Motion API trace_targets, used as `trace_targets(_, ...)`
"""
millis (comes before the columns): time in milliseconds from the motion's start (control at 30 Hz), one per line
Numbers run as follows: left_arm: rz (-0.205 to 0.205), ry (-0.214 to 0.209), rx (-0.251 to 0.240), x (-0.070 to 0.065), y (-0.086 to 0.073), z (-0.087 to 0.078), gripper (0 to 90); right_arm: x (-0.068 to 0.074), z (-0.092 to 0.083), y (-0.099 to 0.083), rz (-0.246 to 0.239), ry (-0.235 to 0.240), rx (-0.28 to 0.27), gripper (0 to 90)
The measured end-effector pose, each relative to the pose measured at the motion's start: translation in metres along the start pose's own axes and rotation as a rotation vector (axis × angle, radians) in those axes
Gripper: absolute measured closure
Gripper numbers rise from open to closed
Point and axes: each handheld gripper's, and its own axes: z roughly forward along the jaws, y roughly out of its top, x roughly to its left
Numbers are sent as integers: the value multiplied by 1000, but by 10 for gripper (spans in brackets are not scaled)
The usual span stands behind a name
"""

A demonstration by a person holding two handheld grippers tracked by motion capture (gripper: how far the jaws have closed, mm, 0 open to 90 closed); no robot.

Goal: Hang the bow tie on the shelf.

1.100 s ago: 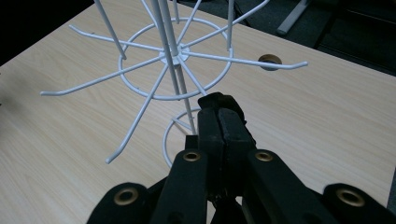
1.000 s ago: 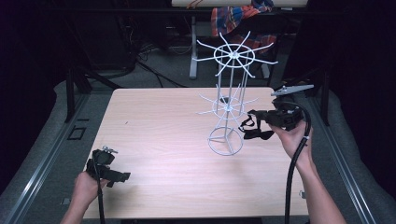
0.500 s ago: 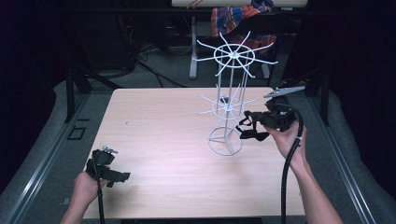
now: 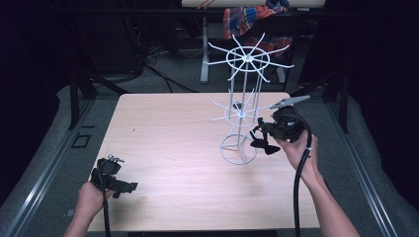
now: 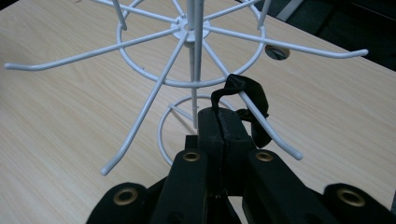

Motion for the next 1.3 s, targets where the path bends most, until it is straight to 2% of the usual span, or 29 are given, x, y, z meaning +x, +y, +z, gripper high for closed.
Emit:
trace_targets(833,2,-1,1,0,0,0,0,5,27,-10,-28,0,68,881)
trace_targets(1300,2,-1,1,-1,0,0,0,8,23,-10,-48,9,72,821)
